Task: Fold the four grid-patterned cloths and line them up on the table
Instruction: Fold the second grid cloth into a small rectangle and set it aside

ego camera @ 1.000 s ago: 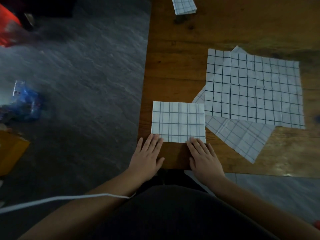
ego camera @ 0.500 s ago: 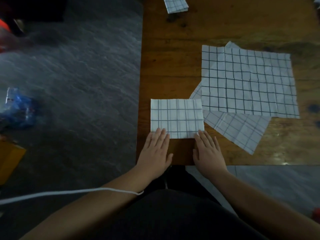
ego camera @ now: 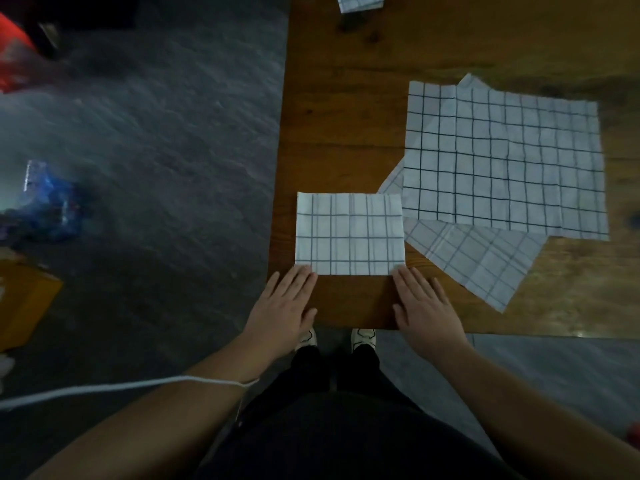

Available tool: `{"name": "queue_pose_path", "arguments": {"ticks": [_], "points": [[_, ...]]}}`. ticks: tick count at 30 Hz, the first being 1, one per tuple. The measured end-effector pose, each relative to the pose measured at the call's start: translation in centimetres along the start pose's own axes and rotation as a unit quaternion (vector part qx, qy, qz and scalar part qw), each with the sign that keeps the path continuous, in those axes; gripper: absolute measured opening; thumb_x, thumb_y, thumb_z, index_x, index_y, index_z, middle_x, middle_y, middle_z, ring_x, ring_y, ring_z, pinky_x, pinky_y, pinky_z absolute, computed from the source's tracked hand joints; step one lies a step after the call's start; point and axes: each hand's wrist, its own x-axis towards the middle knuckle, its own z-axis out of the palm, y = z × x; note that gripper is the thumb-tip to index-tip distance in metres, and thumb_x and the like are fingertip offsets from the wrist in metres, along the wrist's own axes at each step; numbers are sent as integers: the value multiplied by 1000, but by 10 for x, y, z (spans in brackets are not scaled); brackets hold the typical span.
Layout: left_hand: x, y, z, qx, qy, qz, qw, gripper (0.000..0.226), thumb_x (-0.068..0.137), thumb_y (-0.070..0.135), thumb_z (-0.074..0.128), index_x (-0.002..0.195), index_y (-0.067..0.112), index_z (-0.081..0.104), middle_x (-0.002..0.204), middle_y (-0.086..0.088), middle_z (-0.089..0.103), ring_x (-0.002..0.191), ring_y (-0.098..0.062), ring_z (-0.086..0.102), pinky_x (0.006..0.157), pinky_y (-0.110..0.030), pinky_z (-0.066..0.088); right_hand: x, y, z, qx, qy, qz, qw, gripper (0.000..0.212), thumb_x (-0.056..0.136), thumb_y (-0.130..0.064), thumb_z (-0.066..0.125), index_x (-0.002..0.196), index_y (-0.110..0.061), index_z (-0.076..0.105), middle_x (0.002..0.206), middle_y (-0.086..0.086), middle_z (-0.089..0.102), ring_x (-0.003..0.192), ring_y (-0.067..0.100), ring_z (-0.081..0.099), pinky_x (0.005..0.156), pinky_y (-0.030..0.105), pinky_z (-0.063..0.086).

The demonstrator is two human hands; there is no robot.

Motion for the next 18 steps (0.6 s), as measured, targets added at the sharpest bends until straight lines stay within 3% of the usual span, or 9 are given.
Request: {"name": "queue_pose_path", "arguments": {"ticks": [4, 7, 10, 13, 18], "points": [[-2, 9, -8, -23, 5, -46, 999, 69, 104, 52, 16, 161, 15, 4, 168, -6, 2, 155, -20, -6, 125, -42, -2, -4, 0, -3, 18, 18, 20, 999, 66, 103, -47, 11, 160, -20, -6, 167, -2, -9, 153, 15, -15, 126, 44, -2], [17, 43, -14, -38, 14, -7, 999, 70, 105, 49, 21, 161, 13, 1, 168, -7, -4, 155, -21, -10, 126, -42, -3, 5, -31, -7, 22, 24, -51, 998, 63, 103, -43, 14, 158, -20, -5, 166, 0, -7, 154, 16, -12, 126, 45, 3], [36, 63, -10, -27, -5, 6, 1000, 72, 100, 48, 21, 161, 11, 12, 169, -9, 9, 156, -22, -1, 127, -43, 4, 18, -51, 2, 12, 5, -105, 994, 65, 101, -43, 18, 158, -19, -2, 168, 0, 0, 154, 14, -8, 126, 46, 5], [29, 48, -2, 1, -11, 5, 1000, 70, 102, 50, 23, 161, 13, 14, 169, -8, 11, 156, -22, 1, 127, -43, 5, 15, -35, 5, 4, 12, -68, 998, 66, 102, -45, 17, 161, -20, 2, 168, -3, -1, 154, 13, -7, 126, 44, 3], [-5, 4, -2, -5, -24, -55, 998, 68, 104, 53, 11, 160, 18, -4, 168, -1, -8, 154, -18, -14, 126, -43, -2, -7, 12, -1, -17, 5, 16, 1000, 67, 101, -48, 8, 159, -19, -8, 168, -2, -7, 153, 14, -13, 126, 44, -3]]}}
